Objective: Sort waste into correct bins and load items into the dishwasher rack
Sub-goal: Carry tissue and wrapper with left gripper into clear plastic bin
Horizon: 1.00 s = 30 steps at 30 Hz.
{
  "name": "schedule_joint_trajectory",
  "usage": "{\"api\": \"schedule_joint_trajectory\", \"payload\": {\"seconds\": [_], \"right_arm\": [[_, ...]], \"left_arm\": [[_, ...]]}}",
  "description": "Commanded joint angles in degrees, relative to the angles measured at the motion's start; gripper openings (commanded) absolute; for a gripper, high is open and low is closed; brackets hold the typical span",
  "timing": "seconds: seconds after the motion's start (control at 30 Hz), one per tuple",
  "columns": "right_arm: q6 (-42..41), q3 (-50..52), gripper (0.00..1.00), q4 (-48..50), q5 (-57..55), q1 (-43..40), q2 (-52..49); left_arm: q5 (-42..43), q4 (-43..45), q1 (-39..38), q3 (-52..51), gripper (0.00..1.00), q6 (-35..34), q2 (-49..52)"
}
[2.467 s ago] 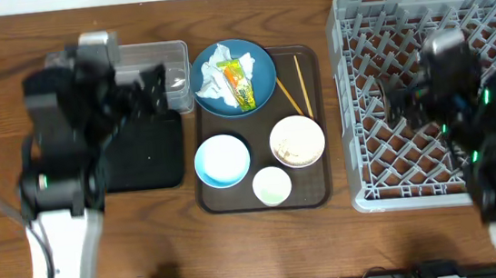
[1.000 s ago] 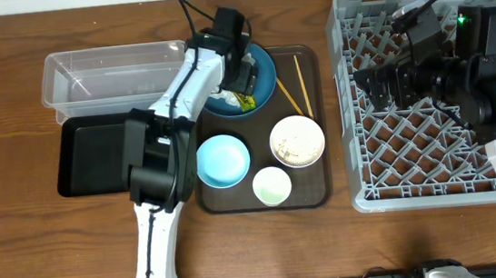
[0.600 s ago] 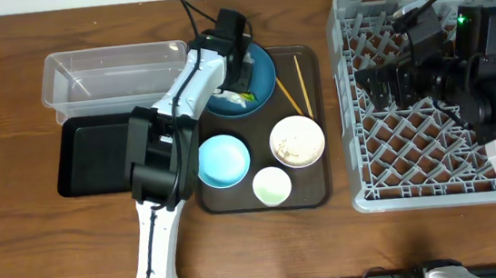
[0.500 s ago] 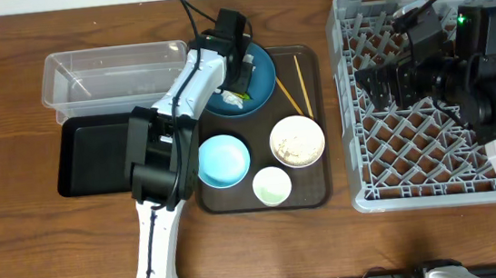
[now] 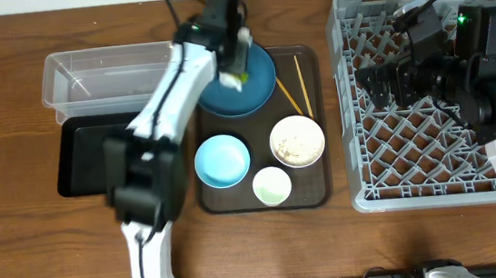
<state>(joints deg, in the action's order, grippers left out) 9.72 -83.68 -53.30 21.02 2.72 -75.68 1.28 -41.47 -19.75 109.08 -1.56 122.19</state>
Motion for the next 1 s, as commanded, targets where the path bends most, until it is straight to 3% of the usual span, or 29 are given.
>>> {"api": "schedule_joint_trajectory", "payload": {"seconds": [0.0,0.3,0.6,0.67,0.83,0.97], "right_arm": [[0.2,-1.0,0.99,0.0,0.0,-0.5,0.3],[0.2,-1.0,0.99,-0.1,0.0,-0.5,0.3],[0.2,-1.0,0.99,0.2,0.0,-0.5,0.3],[0.2,-1.0,0.99,0.1,0.0,-0.5,0.3],[0.2,-1.0,0.99,0.2,0.0,-0.5,0.3],[0.2,-1.0,0.99,0.1,0.0,-0.5,0.3]], "left_arm": [[-1.0,-0.2,1.9,0.7,0.06,-1.1,-8.3],[-4.9,-4.5,12.3,-0.6,0.06,-1.7,-9.2],[0.0,-4.7,20.0,-1.9,0.09,-2.2,-1.2],[0.0,-4.7,20.5,-1.9,0.17,-2.2,0.0],[0.0,-5.8,20.6,-1.9,0.52,-2.2,-0.5],[0.0,-6.1,20.6,-1.7,0.66,-2.2,-3.5]]}}
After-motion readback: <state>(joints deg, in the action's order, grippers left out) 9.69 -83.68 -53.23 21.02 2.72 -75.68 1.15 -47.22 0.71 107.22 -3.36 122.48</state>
